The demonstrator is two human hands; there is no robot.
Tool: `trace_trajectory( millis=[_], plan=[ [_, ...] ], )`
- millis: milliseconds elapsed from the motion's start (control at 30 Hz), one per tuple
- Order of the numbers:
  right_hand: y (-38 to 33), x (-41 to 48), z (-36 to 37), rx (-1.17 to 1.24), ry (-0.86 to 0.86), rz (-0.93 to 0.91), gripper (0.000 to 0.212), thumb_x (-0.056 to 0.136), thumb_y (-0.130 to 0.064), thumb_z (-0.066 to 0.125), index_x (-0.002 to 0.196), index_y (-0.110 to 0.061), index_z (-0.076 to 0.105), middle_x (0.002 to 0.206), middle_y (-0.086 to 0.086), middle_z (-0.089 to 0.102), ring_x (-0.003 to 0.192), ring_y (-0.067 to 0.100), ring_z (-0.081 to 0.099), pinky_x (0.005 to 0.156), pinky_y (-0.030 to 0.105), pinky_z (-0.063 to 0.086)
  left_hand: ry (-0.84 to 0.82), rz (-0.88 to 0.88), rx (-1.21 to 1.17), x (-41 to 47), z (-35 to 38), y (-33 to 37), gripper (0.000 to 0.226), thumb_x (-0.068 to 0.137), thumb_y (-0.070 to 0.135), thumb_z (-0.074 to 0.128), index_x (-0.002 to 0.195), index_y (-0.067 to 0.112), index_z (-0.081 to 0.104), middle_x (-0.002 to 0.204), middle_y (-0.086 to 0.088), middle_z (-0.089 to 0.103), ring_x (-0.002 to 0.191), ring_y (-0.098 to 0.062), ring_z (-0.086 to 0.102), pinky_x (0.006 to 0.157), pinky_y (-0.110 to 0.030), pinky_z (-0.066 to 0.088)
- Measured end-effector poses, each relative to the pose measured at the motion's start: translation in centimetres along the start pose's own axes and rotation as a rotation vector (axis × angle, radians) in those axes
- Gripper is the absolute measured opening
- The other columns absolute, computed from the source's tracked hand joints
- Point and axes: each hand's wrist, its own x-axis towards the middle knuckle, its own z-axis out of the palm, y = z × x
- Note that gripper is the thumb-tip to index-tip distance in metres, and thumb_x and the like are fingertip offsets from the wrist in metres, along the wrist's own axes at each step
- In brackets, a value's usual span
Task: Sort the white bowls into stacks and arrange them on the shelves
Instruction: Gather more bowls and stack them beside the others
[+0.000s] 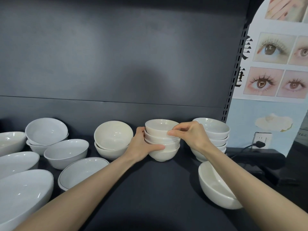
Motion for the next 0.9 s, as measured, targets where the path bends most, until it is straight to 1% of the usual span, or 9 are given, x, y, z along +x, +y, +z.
trace_trajectory(
  millis=[167, 267, 333, 433, 500, 567, 633, 700, 900],
  plan=[
    [0.0, -0.1, -0.1, 0.007, 0.013, 0.005, 0.009, 0.073, -0.028, 0.081, 0.067, -0.024, 0.075, 0.080, 0.011, 0.072, 0.073, 0.012, 0.057, 0.067, 0.027, 0.047, 0.025, -0.001, 0.062, -0.2, -0.1, 0.7, 0.110, 0.027, 0.048, 0.084, 0.123, 0.020, 0.040, 0.117, 0.006, 0.060, 0.110, -0.016, 0.060, 0.096, -0.039, 0.051],
    [0.0, -0.2, -0.2, 0.019, 0.022, 0.004, 0.009, 0.072, -0.027, 0.081, 0.067, -0.024, 0.075, 0.079, 0.007, 0.073, 0.072, 0.009, 0.058, 0.066, 0.024, 0.046, 0.043, 0.009, 0.111, -0.3, 0.0, 1.1, 0.105, 0.040, 0.032, 0.093, 0.129, 0.014, 0.040, 0.118, 0.005, 0.059, 0.112, -0.018, 0.059, 0.096, -0.039, 0.050],
    [0.1, -0.2, -0.2, 0.022, 0.019, 0.004, 0.010, 0.072, -0.026, 0.081, 0.066, -0.025, 0.075, 0.077, 0.004, 0.073, 0.072, 0.009, 0.059, 0.067, 0.022, 0.046, 0.056, 0.007, 0.139, -0.1, 0.0, 1.1, 0.101, 0.047, 0.026, 0.094, 0.132, 0.010, 0.041, 0.119, 0.003, 0.059, 0.112, -0.019, 0.059, 0.095, -0.040, 0.051],
    [0.3, -0.2, -0.1, 0.016, 0.024, 0.011, 0.009, 0.072, -0.027, 0.081, 0.066, -0.025, 0.075, 0.077, 0.002, 0.073, 0.076, 0.017, 0.063, 0.069, 0.024, 0.048, 0.055, -0.003, 0.166, -0.2, -0.1, 1.4, 0.108, 0.038, 0.035, 0.090, 0.131, 0.011, 0.042, 0.120, 0.002, 0.061, 0.110, -0.019, 0.060, 0.094, -0.039, 0.051],
    [0.3, -0.2, -0.1, 0.016, 0.021, 0.014, 0.008, 0.072, -0.027, 0.081, 0.069, -0.021, 0.076, 0.078, 0.003, 0.073, 0.076, 0.017, 0.062, 0.071, 0.026, 0.048, 0.054, -0.005, 0.151, -0.2, -0.2, 1.4, 0.110, 0.035, 0.039, 0.090, 0.130, 0.011, 0.043, 0.119, 0.002, 0.061, 0.110, -0.018, 0.060, 0.095, -0.038, 0.051],
    [0.2, -0.3, -0.1, 0.015, 0.011, 0.012, 0.009, 0.073, -0.026, 0.081, 0.071, -0.018, 0.076, 0.078, 0.003, 0.073, 0.074, 0.013, 0.060, 0.071, 0.026, 0.048, 0.072, 0.004, 0.112, -0.1, -0.3, 1.2, 0.096, 0.050, 0.030, 0.094, 0.130, 0.009, 0.045, 0.118, 0.002, 0.061, 0.110, -0.018, 0.060, 0.097, -0.036, 0.050],
    [0.1, -0.3, 0.0, 0.010, 0.007, 0.012, 0.009, 0.073, -0.026, 0.081, 0.070, -0.020, 0.075, 0.078, 0.001, 0.073, 0.072, 0.009, 0.058, 0.068, 0.020, 0.046, 0.094, 0.014, 0.084, 0.0, -0.4, 1.0, 0.082, 0.061, 0.023, 0.091, 0.129, 0.007, 0.047, 0.117, 0.001, 0.061, 0.110, -0.018, 0.060, 0.097, -0.034, 0.049],
    [0.1, -0.2, 0.0, 0.010, 0.010, 0.015, 0.009, 0.073, -0.025, 0.081, 0.067, -0.023, 0.074, 0.076, -0.001, 0.073, 0.070, 0.007, 0.057, 0.065, 0.016, 0.044, 0.104, 0.020, 0.067, 0.1, -0.4, 0.9, 0.077, 0.064, 0.021, 0.089, 0.128, 0.006, 0.049, 0.116, 0.000, 0.061, 0.110, -0.018, 0.060, 0.097, -0.033, 0.049],
    [0.0, -0.1, 0.0, -0.007, -0.011, 0.005, 0.011, 0.073, -0.027, 0.081, 0.066, -0.024, 0.073, 0.071, -0.008, 0.071, 0.067, 0.002, 0.056, 0.064, 0.013, 0.042, 0.095, 0.024, 0.055, 0.2, -0.5, 0.8, 0.076, 0.064, 0.020, 0.089, 0.127, 0.007, 0.047, 0.115, 0.002, 0.058, 0.109, -0.016, 0.058, 0.098, -0.032, 0.048]
  ],
)
